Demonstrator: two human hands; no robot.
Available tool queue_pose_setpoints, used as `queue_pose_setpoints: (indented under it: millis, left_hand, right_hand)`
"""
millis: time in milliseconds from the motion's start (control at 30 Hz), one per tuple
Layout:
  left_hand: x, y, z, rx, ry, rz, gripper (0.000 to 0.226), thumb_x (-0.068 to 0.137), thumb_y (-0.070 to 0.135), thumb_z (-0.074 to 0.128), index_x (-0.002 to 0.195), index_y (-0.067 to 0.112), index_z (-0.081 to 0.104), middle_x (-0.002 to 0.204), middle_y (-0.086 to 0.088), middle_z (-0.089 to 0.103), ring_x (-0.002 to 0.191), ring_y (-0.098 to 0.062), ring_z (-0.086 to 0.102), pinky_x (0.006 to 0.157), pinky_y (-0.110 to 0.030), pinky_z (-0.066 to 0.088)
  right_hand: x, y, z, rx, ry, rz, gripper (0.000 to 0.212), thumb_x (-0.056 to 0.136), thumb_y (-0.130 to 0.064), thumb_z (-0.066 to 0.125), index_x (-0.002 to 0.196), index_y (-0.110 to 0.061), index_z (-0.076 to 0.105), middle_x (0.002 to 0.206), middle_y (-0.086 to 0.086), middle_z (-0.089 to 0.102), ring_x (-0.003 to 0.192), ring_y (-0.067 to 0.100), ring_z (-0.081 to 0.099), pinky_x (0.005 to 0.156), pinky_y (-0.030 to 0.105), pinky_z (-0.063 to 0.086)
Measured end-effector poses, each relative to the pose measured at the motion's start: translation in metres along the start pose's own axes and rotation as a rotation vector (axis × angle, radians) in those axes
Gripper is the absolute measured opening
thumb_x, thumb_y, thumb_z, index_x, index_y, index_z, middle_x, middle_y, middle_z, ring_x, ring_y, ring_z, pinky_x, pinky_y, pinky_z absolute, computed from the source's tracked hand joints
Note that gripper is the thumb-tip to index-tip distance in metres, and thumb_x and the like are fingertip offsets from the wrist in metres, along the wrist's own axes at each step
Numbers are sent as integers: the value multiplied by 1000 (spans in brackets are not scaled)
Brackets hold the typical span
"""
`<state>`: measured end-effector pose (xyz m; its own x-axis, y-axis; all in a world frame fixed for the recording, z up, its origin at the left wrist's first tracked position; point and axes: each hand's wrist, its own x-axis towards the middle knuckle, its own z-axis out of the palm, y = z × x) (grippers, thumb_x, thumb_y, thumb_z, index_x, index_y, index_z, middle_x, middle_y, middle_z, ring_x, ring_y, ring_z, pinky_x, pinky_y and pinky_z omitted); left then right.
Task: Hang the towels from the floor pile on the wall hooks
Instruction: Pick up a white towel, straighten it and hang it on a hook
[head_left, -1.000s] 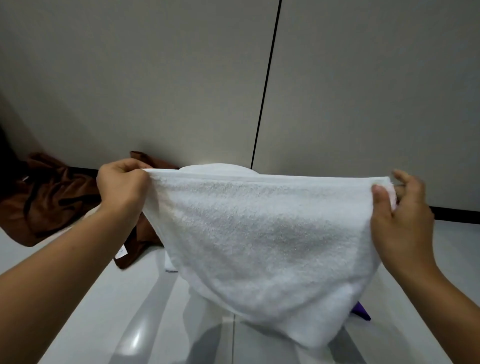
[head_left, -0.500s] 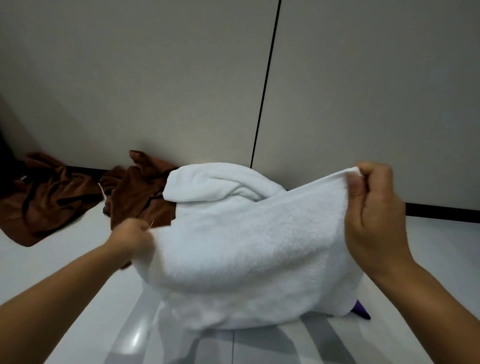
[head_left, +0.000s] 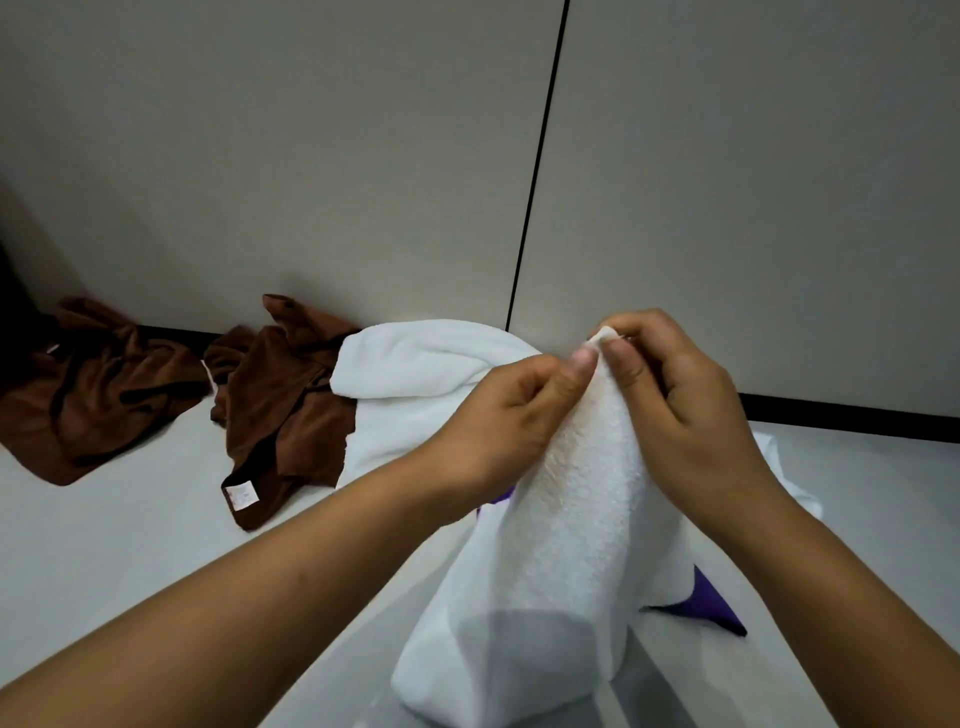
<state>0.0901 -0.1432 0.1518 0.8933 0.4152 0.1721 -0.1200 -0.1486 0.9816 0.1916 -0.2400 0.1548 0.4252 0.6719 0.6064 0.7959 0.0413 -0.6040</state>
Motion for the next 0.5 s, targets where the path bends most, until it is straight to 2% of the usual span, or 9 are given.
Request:
queue_pose_setpoints:
  millis: [133,200,267,333,400,500]
  left_hand:
    - [2,-5,0,68,75,71,35,92,37,49,71,9,47,52,12,36,42,-1,33,41,-13,30]
    - [2,-6,0,168,156,154,36,93,33,50,73,3,51,56,11,40,49,-1,37,46,-13,33]
    - [1,-6,0,246,257,255,32,94,30,51,70,9,53,57,12,44,55,0,39,53,-14,34]
    - [3,-6,-2,281,354,314,29,95,28,51,70,14,54,58,12,47,57,0,42,55,-13,35]
    - [4,-3,-6,306,436,352,29,95,28,51,71,11,54,58,12,47,57,0,43,54,-12,35]
    - [6,3,-15,323,539,384,29,96,26,51,76,6,57,60,10,48,58,0,44,55,-11,35]
  right_hand:
    - [-3,-2,-1,75,-43,74,16,97,-30,44,88,-25,55,87,-16,60,76,-2,56,66,8,41]
    - [-3,-3,2,142,-77,164,16,97,-29,44,89,-22,57,84,-18,61,76,-4,56,65,9,43]
    - [-2,-5,5,260,-112,276,27,91,-39,43,91,-18,60,83,-7,64,74,1,56,69,20,47]
    - [-2,-5,9,355,-159,376,49,80,-51,43,96,-9,62,93,14,64,81,19,61,77,37,51]
    - [-4,-5,13,412,-208,427,61,72,-58,47,99,-6,63,97,17,66,91,28,65,85,43,51]
    - [-11,-3,20,449,-268,463,48,68,-52,54,93,-12,66,89,1,72,84,16,69,76,32,55]
